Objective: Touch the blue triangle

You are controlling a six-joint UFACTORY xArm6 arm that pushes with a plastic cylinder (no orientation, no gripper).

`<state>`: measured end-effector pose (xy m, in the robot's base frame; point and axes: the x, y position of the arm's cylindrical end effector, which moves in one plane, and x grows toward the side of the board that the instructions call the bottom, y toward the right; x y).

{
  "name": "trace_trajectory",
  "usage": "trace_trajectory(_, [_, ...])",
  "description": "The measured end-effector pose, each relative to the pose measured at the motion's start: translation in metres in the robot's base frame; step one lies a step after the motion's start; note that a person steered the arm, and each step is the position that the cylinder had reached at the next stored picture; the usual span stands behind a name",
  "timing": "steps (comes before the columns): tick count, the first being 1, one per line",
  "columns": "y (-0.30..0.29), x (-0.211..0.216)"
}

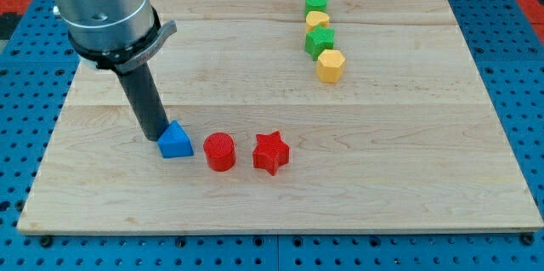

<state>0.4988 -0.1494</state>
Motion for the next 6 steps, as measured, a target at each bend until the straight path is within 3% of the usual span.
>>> trace_trajectory(2, [0.0,0.014])
trace_trajectory(4, [0.021,-0.038])
trace_trajectory(6, [0.027,-0.008])
